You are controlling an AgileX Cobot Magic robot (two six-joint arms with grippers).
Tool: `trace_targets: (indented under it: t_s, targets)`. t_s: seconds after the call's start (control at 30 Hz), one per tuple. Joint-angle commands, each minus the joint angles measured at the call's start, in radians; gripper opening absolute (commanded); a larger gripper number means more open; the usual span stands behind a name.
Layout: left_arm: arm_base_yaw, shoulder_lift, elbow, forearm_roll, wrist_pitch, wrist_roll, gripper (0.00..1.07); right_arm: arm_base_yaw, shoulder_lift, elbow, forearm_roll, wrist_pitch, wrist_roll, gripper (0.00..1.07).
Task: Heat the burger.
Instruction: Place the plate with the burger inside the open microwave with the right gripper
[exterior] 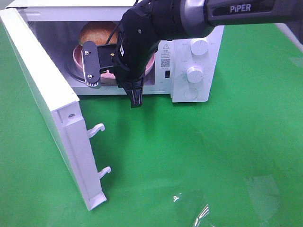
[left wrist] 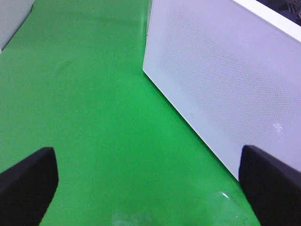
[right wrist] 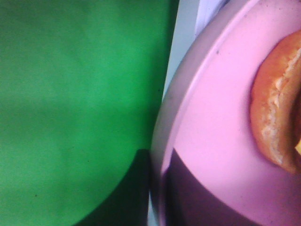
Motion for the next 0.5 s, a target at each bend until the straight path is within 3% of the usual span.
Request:
trace_targets:
  t_s: [0.03, 0.5]
  targets:
    - [0.003, -0.015, 0.0, -0.005, -0.007, -0.01, 0.96, -0.01, 0.018, -0.066, -0.052, -0.014, 0.064, 0.0]
    - [0.003, -0.015, 0.0, -0.005, -0.007, -0.01, 0.96, -0.01, 0.116, -0.23, -0.053, 0.006, 0.102, 0.0]
